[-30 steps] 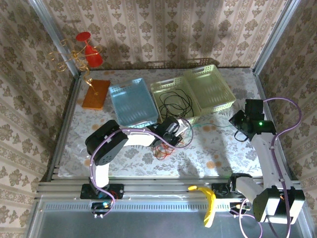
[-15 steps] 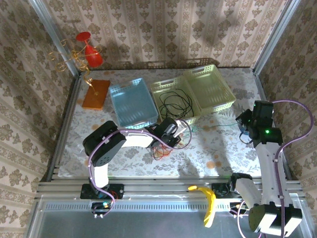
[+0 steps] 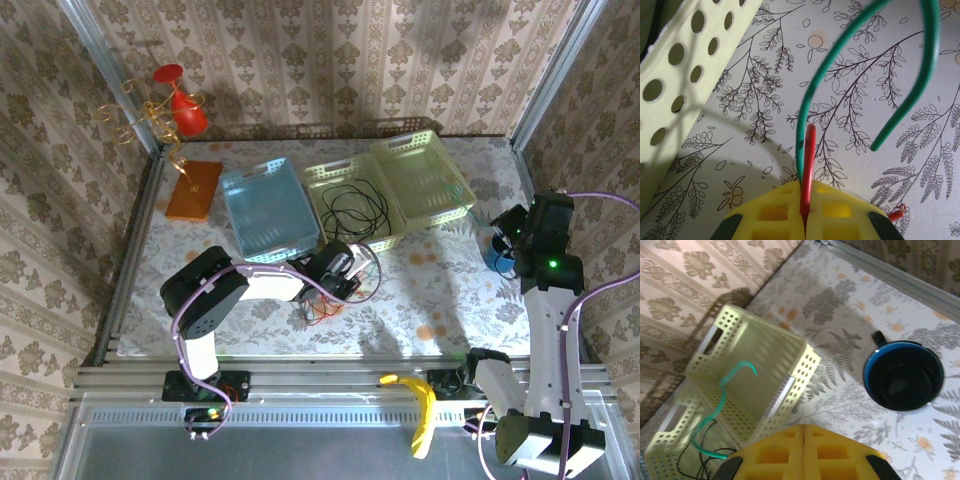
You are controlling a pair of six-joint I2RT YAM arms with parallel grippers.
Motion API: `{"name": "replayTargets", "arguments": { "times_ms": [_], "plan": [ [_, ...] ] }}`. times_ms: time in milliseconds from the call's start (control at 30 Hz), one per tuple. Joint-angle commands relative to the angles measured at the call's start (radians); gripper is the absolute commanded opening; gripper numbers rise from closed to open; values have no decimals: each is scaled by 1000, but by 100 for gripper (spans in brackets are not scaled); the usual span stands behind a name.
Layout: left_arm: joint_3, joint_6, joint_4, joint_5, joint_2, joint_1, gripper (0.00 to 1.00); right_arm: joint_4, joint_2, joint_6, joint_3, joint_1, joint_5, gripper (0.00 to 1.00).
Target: Untangle the cables
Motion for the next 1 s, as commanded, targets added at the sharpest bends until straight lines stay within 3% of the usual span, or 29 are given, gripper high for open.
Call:
{"name": "replayTargets", "arguments": {
  "times_ms": [0, 367, 567, 900, 967],
  "plan": [
    [-29, -15, -87, -11, -3, 8, 0, 90, -10, 17, -32, 43, -38, 0],
    [-37, -26, -76, -26, -17, 5, 0, 266, 203, -48, 41, 376, 227, 0],
    [-32, -24, -84, -36, -20, 1, 0, 300, 445, -90, 169, 443, 345, 0],
    [-19, -24, -107, -39, -17, -5, 0, 240, 819, -104, 385, 463, 484, 0],
    [-17, -24, -111, -39, -18, -4, 0, 201, 876, -104, 415, 461, 502, 13]
  ]
}}
